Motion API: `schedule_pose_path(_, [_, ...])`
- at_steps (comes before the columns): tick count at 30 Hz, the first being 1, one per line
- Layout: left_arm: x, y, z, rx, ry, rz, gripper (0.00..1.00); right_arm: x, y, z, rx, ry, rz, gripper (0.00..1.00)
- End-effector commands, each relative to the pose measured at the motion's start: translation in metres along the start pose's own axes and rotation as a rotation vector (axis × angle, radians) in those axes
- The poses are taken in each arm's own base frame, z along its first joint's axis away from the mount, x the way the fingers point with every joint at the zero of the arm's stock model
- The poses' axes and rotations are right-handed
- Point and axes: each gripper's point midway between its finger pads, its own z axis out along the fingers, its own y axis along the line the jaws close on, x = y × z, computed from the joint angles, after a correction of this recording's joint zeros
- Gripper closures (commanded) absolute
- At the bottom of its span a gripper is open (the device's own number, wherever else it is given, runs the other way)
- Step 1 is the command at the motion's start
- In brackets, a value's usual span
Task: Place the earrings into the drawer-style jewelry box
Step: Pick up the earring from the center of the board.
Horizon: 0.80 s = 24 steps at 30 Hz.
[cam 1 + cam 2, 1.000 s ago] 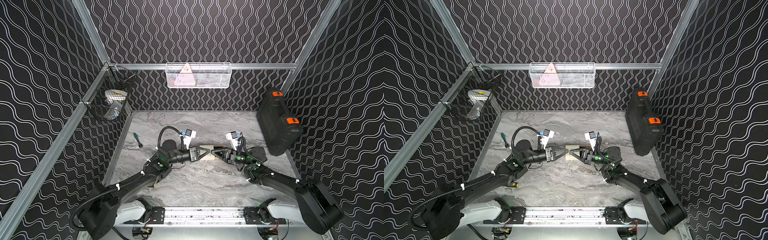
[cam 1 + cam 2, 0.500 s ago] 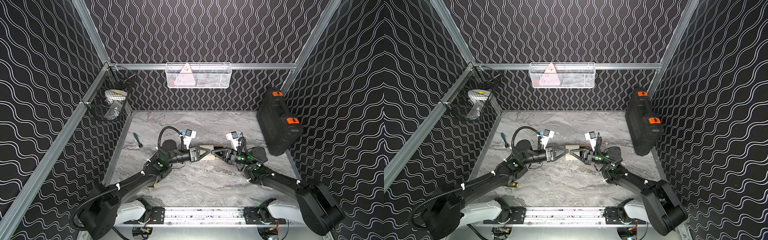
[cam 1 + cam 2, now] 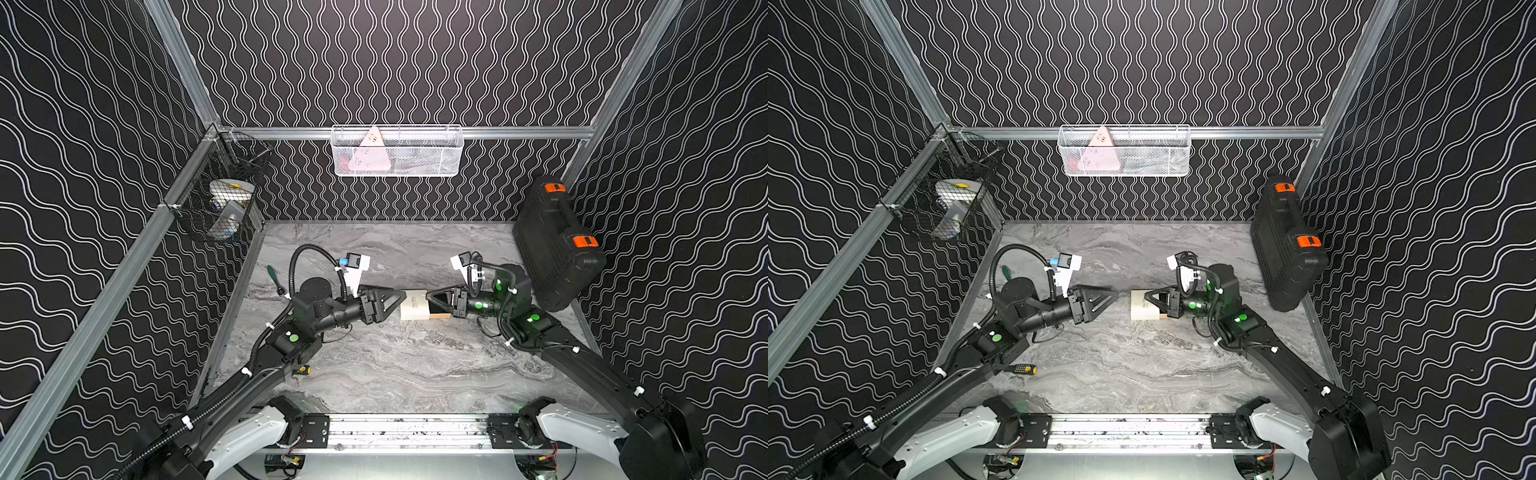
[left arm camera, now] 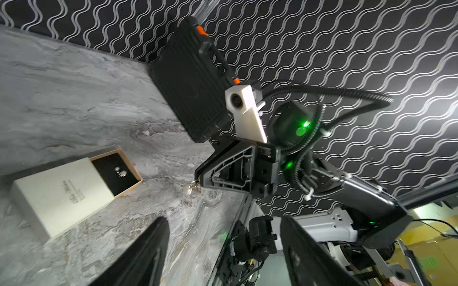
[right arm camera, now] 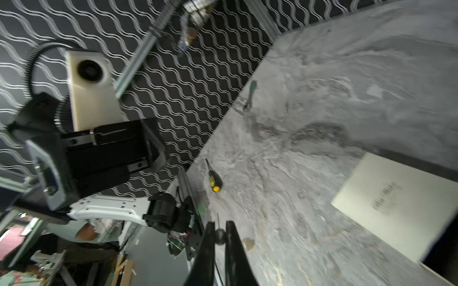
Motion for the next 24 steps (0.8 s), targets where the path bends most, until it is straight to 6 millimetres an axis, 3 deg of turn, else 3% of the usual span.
schedule_pose_path(1, [0.009,0.017,-0.001,-0.070,0.028,0.017,0.24,0.041,-0.047,-0.011,0.259,0.194,0.016,0.93])
schedule_pose_path(7, [0.012,0.018,0.000,-0.066,0.034,0.010,0.24,0.060,-0.091,-0.015,0.460,0.280,0.037,0.92])
schedule_pose_path(14, [0.012,0.019,-0.003,-0.084,0.037,0.030,0.24,0.078,-0.129,-0.007,0.567,0.321,0.102,0.92])
schedule_pose_path(24, [0.012,0.029,-0.007,-0.147,0.034,0.056,0.24,0.067,-0.164,0.006,0.694,0.371,0.117,0.91])
